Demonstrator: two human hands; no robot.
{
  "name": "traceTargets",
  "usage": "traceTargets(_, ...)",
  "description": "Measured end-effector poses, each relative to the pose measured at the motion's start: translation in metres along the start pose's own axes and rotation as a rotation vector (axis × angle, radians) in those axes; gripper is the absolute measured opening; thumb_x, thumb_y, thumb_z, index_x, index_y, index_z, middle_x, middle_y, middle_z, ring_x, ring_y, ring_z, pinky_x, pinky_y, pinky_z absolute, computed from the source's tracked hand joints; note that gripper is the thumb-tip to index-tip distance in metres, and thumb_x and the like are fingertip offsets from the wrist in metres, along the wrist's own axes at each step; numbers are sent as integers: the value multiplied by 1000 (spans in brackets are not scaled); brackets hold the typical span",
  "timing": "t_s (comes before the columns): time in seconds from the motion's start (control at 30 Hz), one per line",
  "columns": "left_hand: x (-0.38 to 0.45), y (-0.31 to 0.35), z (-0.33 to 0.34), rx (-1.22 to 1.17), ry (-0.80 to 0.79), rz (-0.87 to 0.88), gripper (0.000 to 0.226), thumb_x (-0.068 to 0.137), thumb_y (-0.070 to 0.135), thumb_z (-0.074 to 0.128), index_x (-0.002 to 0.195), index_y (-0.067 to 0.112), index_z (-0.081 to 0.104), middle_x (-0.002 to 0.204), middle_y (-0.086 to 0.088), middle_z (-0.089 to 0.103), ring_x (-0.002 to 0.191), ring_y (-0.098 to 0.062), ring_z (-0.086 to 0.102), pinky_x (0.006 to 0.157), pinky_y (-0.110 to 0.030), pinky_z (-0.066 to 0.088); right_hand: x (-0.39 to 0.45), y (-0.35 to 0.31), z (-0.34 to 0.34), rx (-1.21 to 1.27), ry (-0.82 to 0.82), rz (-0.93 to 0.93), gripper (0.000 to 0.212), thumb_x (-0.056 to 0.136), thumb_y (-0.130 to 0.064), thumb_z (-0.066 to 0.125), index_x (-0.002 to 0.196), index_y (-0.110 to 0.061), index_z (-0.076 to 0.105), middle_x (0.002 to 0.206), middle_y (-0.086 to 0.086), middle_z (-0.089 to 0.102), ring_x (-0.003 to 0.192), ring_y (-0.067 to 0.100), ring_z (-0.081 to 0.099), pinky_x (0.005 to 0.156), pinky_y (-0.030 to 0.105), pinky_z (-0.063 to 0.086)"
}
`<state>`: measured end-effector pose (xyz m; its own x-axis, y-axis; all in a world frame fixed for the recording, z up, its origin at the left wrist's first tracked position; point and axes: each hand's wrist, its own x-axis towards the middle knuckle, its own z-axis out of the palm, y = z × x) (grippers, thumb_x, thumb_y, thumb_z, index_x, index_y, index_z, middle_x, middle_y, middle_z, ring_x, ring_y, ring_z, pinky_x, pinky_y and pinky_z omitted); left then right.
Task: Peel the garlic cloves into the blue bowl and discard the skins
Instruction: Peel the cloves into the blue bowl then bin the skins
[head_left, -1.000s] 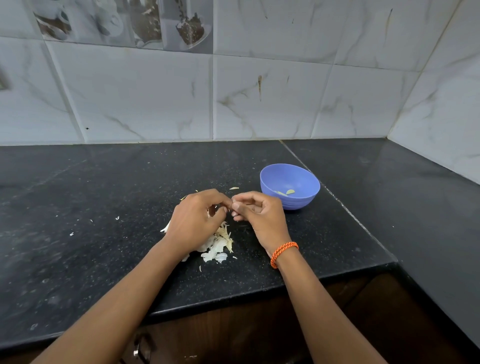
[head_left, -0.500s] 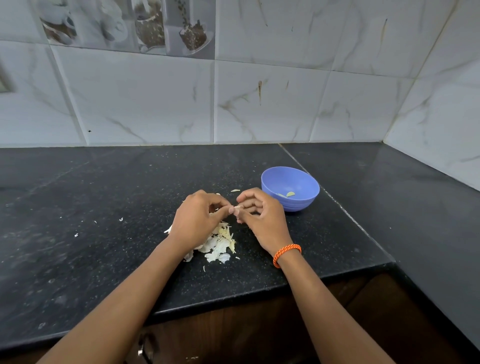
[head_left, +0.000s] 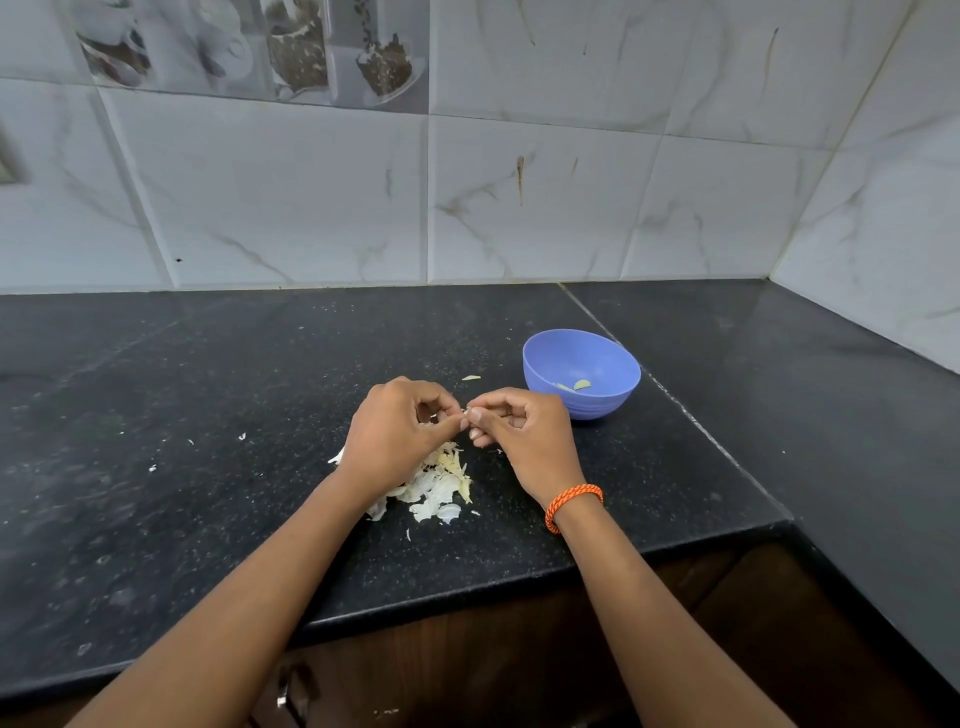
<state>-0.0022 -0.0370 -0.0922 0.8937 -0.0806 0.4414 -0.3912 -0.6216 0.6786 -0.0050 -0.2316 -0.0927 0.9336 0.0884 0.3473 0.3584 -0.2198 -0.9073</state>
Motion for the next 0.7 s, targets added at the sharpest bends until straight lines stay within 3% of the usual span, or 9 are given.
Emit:
traceTargets(0.13, 0, -1, -2, 53, -14, 16, 6, 93, 36, 83, 88, 40, 81, 82, 21, 74, 86, -4, 62, 75, -38, 55, 1, 1, 0, -88, -6, 12, 6, 97, -7, 75, 97, -10, 81, 83, 3, 79, 76, 18, 76, 76, 32, 65)
traceTargets(0.23, 2, -5, -4, 110, 5, 24, 13, 99, 33, 76, 104, 43, 82, 94, 23, 75, 88, 2, 59, 73, -31, 51, 5, 4, 3, -426, -27, -87, 7, 96, -14, 75, 91, -19, 77, 85, -4, 73, 79, 14, 68, 78, 41, 59)
traceTargets(0.3, 3, -8, -4, 162, 9, 31, 15, 99, 31, 74, 107, 42, 81, 95, 24, 72, 91, 2, 54, 73, -30, 46, 7, 1, 6, -679, -93, -192, 6, 100, -21, 70, 97, -20, 75, 92, -2, 69, 88, 20, 63, 76, 47, 54)
traceTargets(0.43, 3, -10, -5, 196, 29, 58, 12, 98, 29, 75, 101, 37, 82, 93, 20, 74, 99, -5, 51, 78, -34, 49, 12, -24, 11, -1050, -222, -373, 13, 108, -26, 58, 108, -21, 70, 100, 5, 64, 91, 30, 66, 63, 38, 40)
traceTargets(0.53, 4, -13, -6, 185, 74, 45, 9, 98, 30, 76, 100, 35, 83, 92, 19, 76, 96, -3, 50, 77, -34, 48, 31, -46, 6, -1125, -123, -466, 5, 104, -13, 63, 104, -18, 64, 94, 3, 63, 83, 29, 65, 57, 37, 38)
traceTargets(0.6, 4, -14, -6, 184, 83, 33, 10, 98, 31, 75, 98, 36, 83, 92, 20, 76, 96, -2, 49, 76, -32, 44, 37, -51, 3, -1089, -34, -485, 10, 100, -6, 66, 101, -16, 62, 93, 3, 62, 83, 27, 61, 55, 38, 41)
traceTargets(0.63, 5, -15, -6, 190, 81, 31, 10, 98, 30, 75, 98, 37, 83, 92, 20, 75, 96, -2, 49, 76, -32, 43, 35, -49, 4, -1088, -31, -498, 12, 99, -4, 66, 102, -15, 62, 95, 4, 62, 87, 27, 61, 57, 39, 43)
traceTargets(0.7, 5, -14, -5, 202, 79, 35, 10, 97, 29, 76, 99, 36, 84, 92, 20, 76, 97, -4, 51, 78, -32, 44, 22, -35, 12, -1137, -186, -464, 17, 100, -3, 61, 112, -15, 65, 105, 6, 64, 101, 27, 62, 68, 39, 46)
